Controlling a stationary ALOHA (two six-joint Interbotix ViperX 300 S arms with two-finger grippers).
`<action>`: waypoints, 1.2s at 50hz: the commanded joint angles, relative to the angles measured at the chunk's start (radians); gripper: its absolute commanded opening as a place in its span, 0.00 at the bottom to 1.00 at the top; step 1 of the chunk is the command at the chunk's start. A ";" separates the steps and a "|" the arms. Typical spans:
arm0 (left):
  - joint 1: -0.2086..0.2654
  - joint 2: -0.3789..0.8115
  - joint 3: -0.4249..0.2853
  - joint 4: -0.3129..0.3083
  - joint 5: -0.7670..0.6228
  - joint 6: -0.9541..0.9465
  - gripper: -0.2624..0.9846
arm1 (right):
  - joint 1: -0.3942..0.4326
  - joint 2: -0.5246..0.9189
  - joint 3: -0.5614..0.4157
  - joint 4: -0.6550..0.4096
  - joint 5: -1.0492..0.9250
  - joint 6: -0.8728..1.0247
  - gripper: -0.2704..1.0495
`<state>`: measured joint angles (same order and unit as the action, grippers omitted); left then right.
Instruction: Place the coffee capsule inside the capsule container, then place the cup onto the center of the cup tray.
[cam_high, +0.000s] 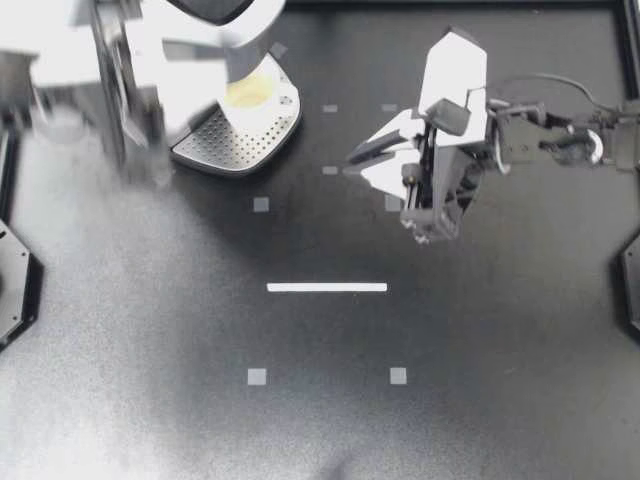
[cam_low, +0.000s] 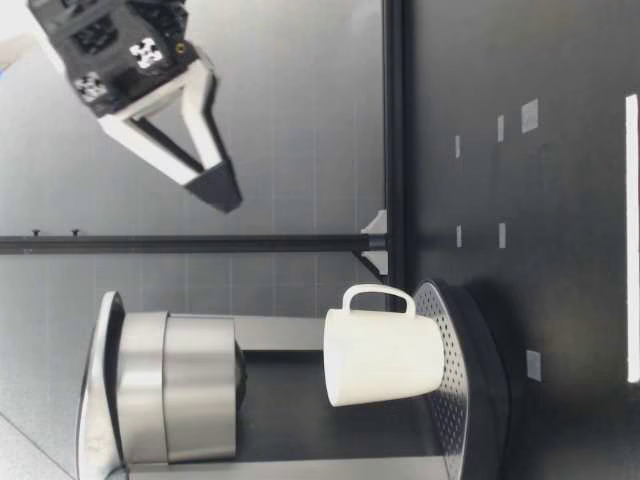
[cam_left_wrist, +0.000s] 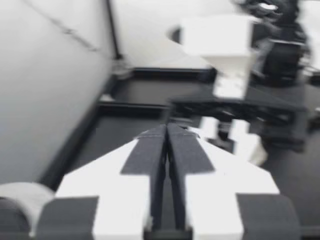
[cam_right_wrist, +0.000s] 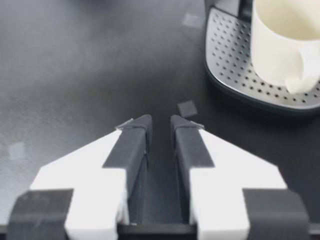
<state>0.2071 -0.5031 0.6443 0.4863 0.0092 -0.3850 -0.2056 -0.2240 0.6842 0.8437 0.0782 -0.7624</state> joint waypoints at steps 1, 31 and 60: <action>-0.020 -0.015 0.015 0.002 -0.054 -0.003 0.29 | 0.031 -0.032 -0.005 0.006 -0.035 -0.002 0.43; -0.038 -0.009 0.169 -0.029 -0.327 -0.035 0.29 | 0.209 -0.164 0.106 0.015 -0.374 -0.002 0.43; 0.012 0.057 0.206 -0.046 -0.426 -0.031 0.29 | 0.224 -0.192 0.117 -0.002 -0.448 0.002 0.43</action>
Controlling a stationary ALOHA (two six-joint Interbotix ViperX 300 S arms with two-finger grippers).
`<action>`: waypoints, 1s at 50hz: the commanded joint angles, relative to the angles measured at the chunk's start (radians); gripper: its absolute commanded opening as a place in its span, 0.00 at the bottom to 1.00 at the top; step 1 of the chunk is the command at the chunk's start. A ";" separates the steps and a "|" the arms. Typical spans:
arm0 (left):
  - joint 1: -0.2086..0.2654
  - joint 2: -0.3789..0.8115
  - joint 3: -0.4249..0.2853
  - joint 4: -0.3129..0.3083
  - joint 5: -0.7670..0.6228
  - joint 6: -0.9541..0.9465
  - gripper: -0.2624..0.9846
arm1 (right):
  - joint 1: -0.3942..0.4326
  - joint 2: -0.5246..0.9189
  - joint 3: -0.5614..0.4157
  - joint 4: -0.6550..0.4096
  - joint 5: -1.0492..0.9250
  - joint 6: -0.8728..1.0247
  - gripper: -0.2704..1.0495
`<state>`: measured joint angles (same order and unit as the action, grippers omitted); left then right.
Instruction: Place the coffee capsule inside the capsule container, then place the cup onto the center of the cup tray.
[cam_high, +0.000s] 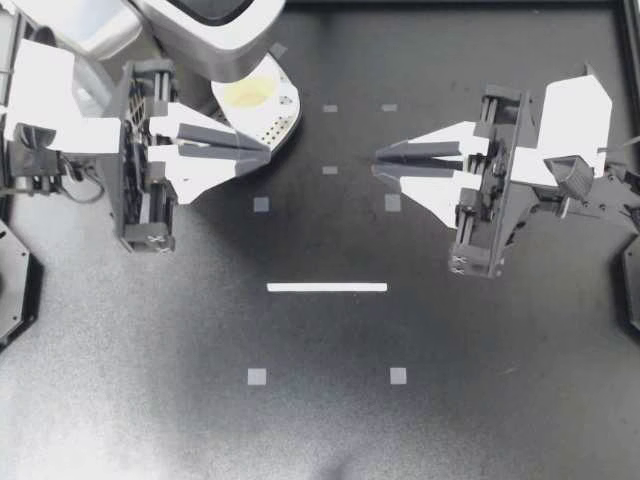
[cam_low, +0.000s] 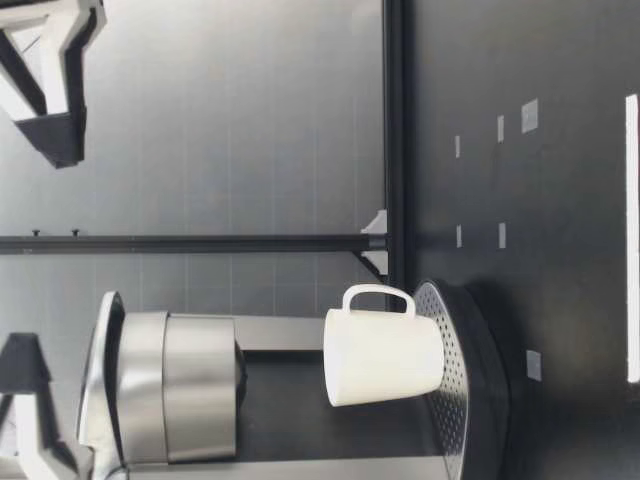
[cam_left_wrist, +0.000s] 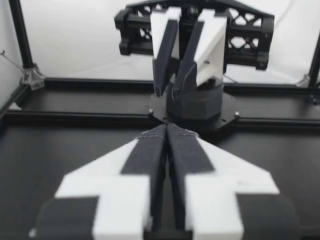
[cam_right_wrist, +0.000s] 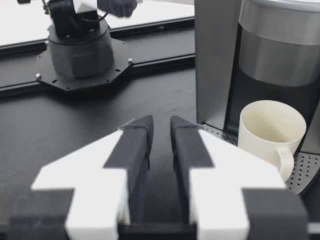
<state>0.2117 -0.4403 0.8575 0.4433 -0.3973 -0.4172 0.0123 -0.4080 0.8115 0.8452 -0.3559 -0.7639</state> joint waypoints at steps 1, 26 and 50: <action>0.009 -0.005 -0.008 -0.003 -0.025 0.002 0.29 | 0.006 -0.006 -0.009 -0.003 -0.015 0.003 0.43; 0.015 0.043 0.003 -0.005 -0.123 0.014 0.29 | 0.006 0.026 0.018 -0.003 -0.067 0.005 0.43; 0.014 0.006 0.043 -0.005 -0.222 0.048 0.29 | 0.006 0.109 -0.017 -0.005 -0.091 0.003 0.43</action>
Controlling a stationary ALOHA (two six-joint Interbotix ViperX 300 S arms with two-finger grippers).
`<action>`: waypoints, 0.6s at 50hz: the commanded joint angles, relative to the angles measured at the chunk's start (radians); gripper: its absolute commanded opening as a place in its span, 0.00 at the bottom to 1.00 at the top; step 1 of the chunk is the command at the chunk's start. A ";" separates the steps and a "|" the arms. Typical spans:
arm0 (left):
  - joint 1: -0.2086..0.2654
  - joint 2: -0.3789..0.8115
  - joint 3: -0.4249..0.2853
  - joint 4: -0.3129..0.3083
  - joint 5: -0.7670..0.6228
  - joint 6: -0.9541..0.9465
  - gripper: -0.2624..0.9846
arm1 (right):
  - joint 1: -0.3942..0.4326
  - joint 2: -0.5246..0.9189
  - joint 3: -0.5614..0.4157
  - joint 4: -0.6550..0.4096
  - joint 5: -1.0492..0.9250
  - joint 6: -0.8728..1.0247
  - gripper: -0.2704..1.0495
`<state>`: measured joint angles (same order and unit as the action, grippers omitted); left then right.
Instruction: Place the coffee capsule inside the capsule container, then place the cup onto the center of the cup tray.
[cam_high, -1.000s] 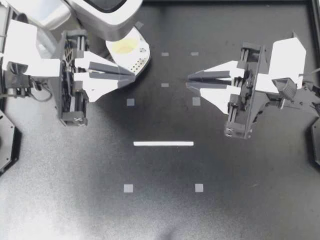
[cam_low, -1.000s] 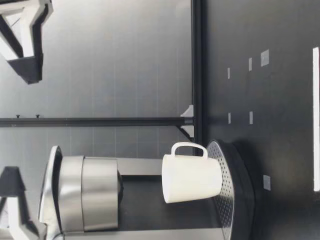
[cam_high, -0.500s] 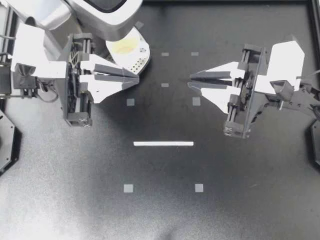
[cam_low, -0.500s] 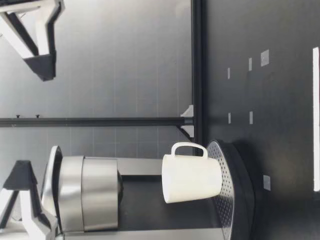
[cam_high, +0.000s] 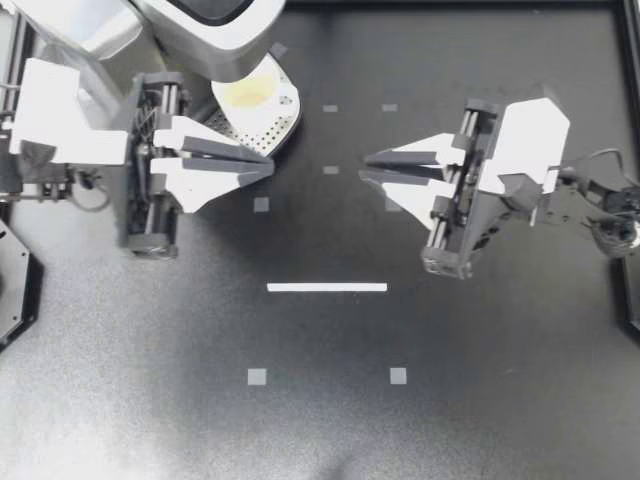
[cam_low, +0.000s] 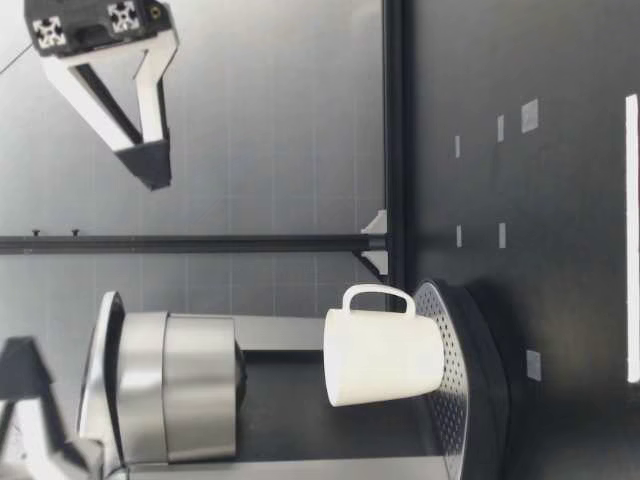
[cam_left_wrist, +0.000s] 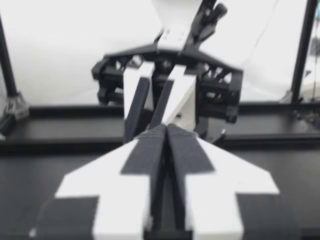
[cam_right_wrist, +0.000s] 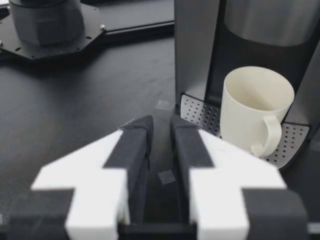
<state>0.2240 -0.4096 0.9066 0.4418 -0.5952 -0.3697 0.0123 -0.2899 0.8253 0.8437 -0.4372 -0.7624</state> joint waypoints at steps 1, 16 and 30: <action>0.003 -0.028 -0.005 -0.003 -0.028 0.000 0.29 | 0.006 -0.011 -0.031 -0.003 -0.008 0.002 0.43; 0.002 -0.051 0.014 -0.003 -0.046 0.000 0.29 | 0.012 -0.026 -0.040 -0.003 -0.009 0.005 0.43; 0.003 -0.051 0.008 -0.003 -0.046 0.000 0.29 | 0.023 -0.035 -0.049 -0.003 -0.011 0.000 0.43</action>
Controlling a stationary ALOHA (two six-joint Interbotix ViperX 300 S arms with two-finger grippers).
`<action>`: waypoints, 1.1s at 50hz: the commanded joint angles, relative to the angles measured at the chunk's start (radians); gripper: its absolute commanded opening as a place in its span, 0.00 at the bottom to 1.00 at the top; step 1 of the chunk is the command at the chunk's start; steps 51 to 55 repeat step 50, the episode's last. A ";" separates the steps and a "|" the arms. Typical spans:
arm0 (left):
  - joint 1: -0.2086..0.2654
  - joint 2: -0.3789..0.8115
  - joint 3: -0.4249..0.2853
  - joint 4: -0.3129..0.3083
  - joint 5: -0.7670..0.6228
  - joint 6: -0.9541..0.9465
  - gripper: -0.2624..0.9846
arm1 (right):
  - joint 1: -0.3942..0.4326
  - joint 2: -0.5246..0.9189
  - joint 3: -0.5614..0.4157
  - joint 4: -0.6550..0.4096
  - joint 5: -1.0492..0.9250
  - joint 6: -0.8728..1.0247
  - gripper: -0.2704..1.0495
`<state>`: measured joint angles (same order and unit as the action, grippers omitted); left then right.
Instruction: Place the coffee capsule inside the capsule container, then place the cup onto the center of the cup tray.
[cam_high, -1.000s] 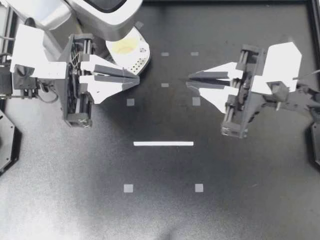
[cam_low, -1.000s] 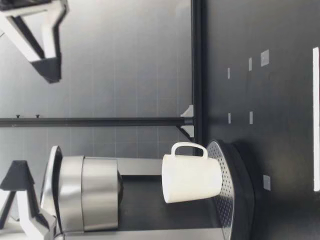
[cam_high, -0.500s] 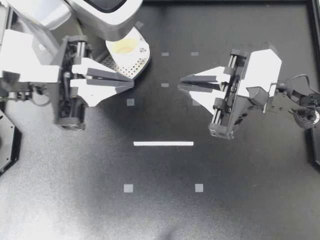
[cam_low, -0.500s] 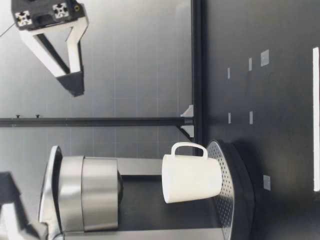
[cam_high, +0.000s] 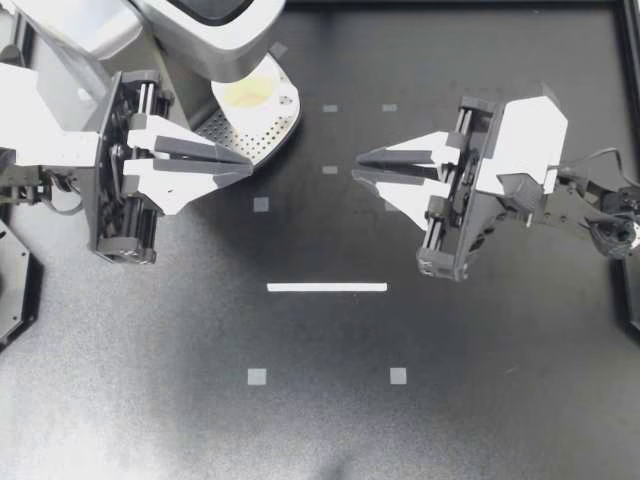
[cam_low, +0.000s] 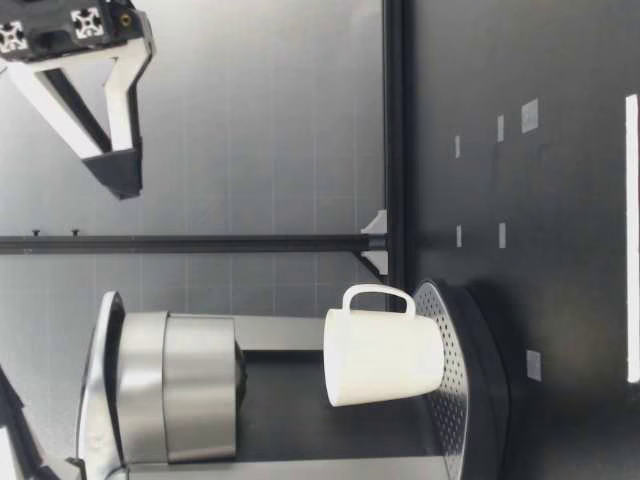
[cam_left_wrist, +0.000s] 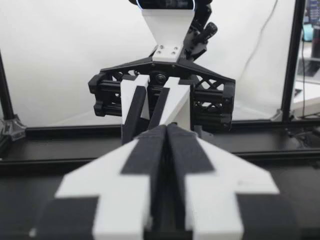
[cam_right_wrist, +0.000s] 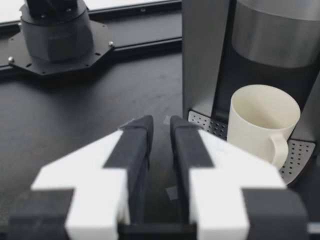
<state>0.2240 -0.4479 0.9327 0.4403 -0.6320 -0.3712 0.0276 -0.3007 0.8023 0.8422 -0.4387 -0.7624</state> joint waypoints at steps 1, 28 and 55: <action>0.003 -0.012 -0.017 -0.002 -0.009 0.002 0.29 | 0.008 -0.026 -0.026 -0.003 -0.009 0.000 0.43; 0.003 -0.012 -0.018 0.000 -0.009 0.002 0.29 | 0.008 -0.041 -0.020 -0.003 -0.009 0.000 0.43; 0.002 -0.020 -0.023 -0.002 -0.009 0.003 0.29 | 0.009 -0.066 -0.018 -0.003 0.000 0.002 0.43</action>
